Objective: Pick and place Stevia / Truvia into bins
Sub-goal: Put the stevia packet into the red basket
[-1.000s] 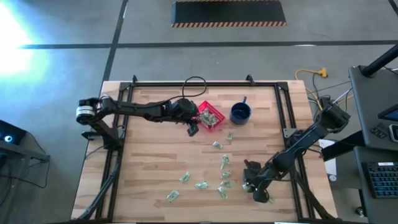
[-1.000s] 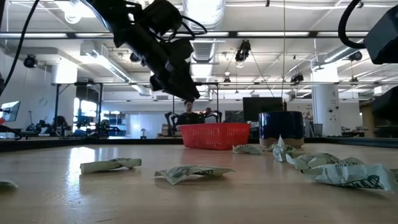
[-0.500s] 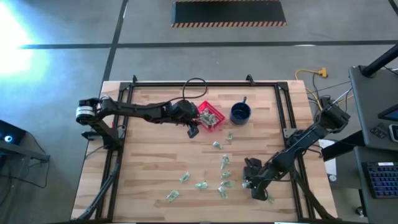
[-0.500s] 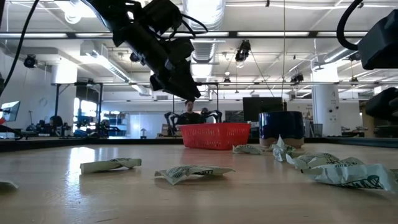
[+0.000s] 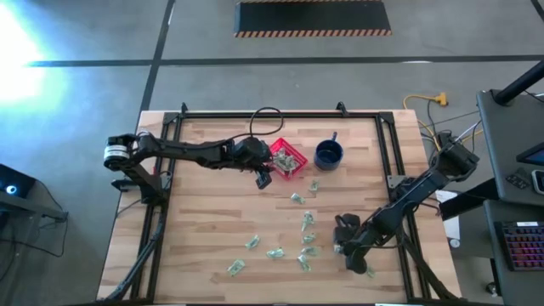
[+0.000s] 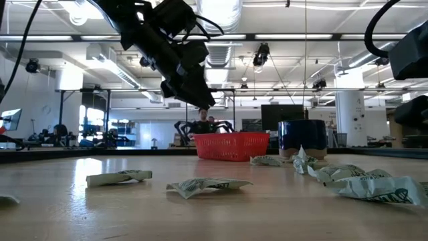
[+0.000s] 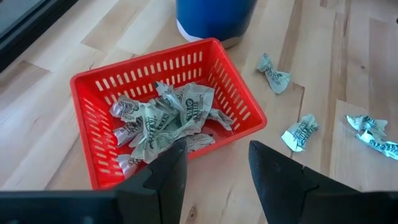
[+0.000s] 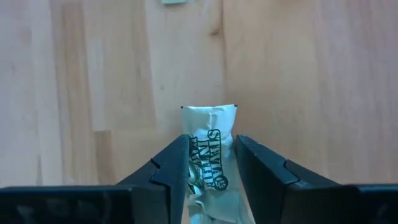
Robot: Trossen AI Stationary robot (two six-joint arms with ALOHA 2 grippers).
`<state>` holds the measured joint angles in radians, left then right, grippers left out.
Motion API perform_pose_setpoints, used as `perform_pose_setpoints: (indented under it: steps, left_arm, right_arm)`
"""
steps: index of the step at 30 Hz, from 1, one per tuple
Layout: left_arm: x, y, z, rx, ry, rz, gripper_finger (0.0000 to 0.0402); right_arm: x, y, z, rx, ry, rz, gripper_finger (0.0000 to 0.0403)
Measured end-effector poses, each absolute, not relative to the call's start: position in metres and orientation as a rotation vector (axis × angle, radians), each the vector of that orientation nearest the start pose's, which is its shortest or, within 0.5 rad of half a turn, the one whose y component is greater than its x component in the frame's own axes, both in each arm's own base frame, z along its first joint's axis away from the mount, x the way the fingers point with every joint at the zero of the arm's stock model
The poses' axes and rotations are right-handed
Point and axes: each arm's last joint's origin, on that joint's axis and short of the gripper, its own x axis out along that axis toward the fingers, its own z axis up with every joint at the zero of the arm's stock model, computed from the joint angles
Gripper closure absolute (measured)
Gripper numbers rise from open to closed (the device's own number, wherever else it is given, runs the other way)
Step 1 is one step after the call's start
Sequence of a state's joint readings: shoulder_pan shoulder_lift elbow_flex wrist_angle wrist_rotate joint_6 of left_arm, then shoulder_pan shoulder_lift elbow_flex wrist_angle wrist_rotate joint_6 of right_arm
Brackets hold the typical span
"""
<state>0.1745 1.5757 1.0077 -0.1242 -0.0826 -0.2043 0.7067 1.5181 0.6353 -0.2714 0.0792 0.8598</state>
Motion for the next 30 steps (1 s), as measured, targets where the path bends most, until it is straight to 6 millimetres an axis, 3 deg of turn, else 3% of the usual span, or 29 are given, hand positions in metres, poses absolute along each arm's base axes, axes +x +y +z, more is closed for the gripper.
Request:
perform_pose_setpoints:
  steps: [15,22,30]
  left_arm:
    - [0.326,0.06,0.221,-0.227,0.711,0.32,0.0246]
    - [0.326,0.06,0.221,-0.227,0.71,0.32,0.0246]
    - [0.322,0.054,0.218,-0.248,0.78,0.263,0.0246]
  right_arm:
    - [0.188,0.156,0.132,0.317,1.184,0.025,0.0388]
    - [0.187,0.153,0.149,0.335,1.084,0.024,0.0393]
    - [0.185,0.14,0.182,0.299,0.828,-0.068,0.0394]
